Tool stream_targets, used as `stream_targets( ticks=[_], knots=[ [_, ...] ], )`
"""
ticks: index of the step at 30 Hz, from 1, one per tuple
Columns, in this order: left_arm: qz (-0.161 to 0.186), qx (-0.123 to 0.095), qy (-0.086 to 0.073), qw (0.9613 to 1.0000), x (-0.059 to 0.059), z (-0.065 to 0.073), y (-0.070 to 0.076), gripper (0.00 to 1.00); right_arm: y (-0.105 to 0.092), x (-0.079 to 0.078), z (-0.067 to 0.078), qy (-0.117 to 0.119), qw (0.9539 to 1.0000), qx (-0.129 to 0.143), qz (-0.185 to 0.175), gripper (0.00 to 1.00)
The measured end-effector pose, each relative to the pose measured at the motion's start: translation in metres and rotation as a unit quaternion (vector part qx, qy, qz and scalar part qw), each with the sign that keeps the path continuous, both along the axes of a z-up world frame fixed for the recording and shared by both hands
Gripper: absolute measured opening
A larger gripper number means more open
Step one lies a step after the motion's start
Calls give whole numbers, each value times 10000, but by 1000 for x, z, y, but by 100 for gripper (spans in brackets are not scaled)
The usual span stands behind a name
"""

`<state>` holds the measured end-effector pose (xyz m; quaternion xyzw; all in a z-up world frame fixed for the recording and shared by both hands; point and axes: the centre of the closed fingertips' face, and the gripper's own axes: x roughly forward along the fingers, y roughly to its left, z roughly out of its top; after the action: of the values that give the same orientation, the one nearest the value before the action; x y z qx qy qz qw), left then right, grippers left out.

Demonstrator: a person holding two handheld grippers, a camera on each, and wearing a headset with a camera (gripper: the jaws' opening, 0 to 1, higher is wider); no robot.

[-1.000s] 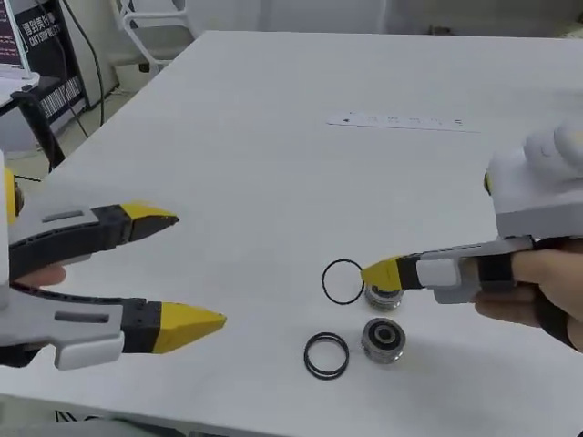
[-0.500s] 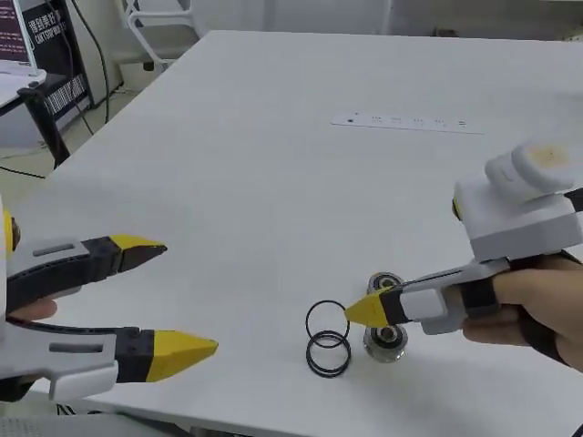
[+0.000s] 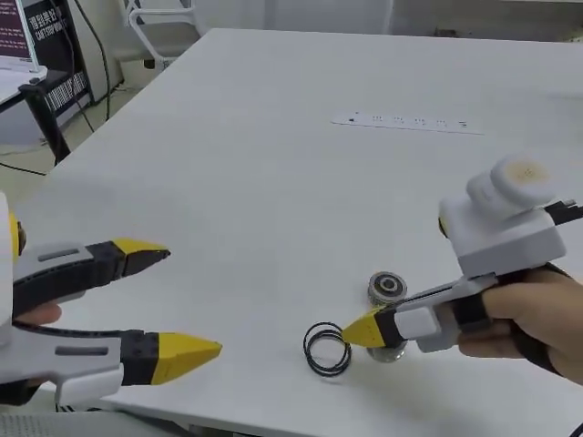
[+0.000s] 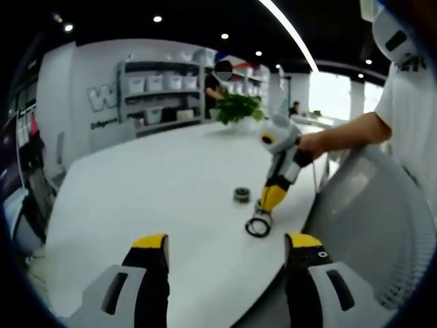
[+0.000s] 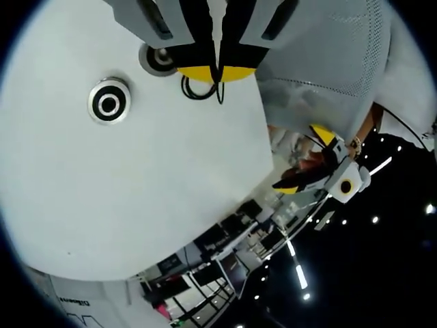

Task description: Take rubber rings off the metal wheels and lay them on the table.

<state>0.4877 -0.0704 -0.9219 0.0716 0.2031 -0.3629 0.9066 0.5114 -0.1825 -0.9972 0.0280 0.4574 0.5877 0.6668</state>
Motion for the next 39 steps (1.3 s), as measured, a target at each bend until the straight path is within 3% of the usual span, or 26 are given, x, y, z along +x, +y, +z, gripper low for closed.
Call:
stream_targets(
  ticks=[6,26,36,39],
  knots=[
    [41,-73,40,10000,0,-2,0,69,-3,2,-8,-23,9999,-146,-13,0],
    [15,-26,97,9999,-1,-3,-1,67,-4,9,-11,-98,9997,-202,-125,0],
    [11,-43,108,9999,-1,-4,-1,67,-5,15,-15,-283,9991,-308,-71,0],
    [11,-52,113,9999,-1,-4,-1,67,-4,16,-16,-485,9983,-334,20,0]
  ],
)
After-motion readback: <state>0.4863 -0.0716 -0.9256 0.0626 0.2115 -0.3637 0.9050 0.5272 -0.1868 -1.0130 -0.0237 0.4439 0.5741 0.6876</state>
